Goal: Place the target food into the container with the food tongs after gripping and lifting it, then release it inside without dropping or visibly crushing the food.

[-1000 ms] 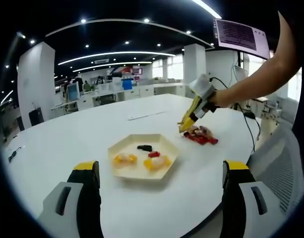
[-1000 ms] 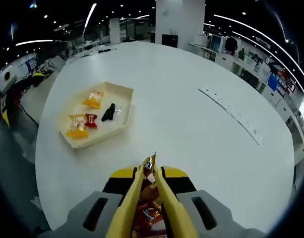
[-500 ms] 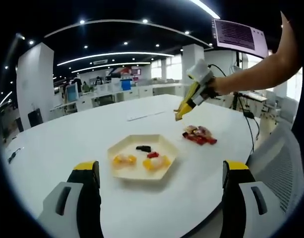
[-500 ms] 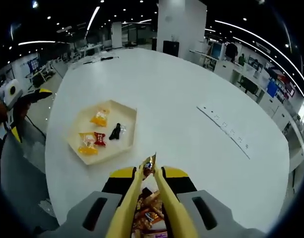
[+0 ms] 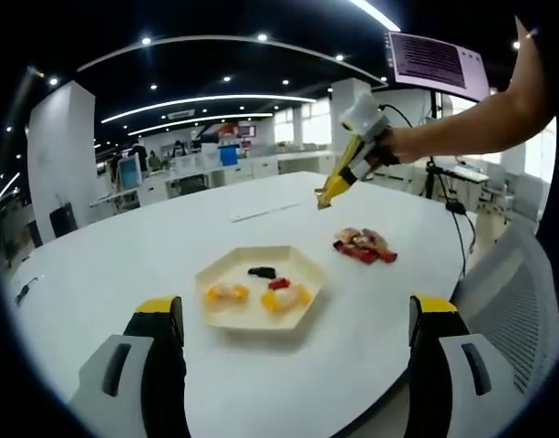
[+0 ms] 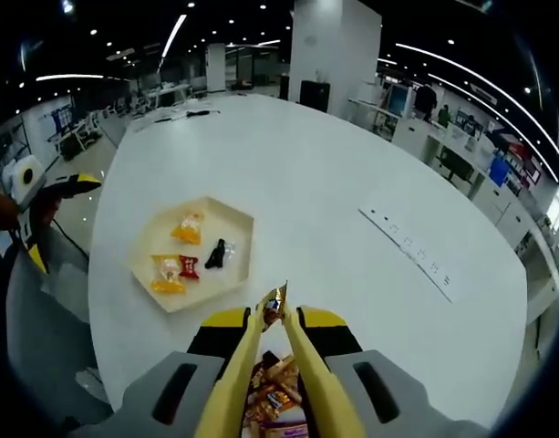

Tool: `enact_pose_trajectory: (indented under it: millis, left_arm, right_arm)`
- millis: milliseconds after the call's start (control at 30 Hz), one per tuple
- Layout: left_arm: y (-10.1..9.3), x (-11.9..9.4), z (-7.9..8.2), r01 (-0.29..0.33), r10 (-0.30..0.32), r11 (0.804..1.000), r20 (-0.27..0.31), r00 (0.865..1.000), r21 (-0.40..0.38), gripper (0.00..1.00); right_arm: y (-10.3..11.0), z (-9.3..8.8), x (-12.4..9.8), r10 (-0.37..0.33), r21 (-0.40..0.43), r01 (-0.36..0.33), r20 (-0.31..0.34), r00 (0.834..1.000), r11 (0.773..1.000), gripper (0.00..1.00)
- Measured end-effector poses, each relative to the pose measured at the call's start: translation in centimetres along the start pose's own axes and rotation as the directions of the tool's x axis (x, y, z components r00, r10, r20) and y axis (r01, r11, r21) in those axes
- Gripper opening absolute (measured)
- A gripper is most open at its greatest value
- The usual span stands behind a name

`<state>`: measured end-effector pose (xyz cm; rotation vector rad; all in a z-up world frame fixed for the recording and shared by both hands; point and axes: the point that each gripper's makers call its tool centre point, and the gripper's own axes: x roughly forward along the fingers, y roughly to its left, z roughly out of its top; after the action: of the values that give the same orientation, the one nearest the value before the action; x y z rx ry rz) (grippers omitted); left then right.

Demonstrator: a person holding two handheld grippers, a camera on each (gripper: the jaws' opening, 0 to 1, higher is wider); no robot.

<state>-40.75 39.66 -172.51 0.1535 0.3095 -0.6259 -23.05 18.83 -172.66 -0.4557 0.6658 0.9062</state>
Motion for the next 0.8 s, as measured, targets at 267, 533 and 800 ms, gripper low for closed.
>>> enact_pose_trajectory:
  millis: [267, 533, 800]
  left_arm:
    - [-0.1, 0.0, 0.1, 0.002, -0.002, 1.000, 0.004, 1.000, -0.004, 0.98]
    - [-0.1, -0.1, 0.2, 0.005, -0.004, 1.000, 0.009, 1.000, -0.006, 0.98]
    - [0.3, -0.2, 0.3, -0.019, 0.019, 1.000, 0.014, 1.000, -0.009, 0.99]
  right_arm:
    - [0.6, 0.5, 0.0, 0.015, -0.006, -0.015, -0.003, 1.000, 1.000, 0.18]
    - [1.1, 1.4, 0.0, 0.023, -0.021, -0.023, 0.010, 1.000, 1.000, 0.18]
    - [1.7, 2.4, 0.1, 0.034, -0.016, -0.034, 0.020, 0.999, 0.999, 0.18]
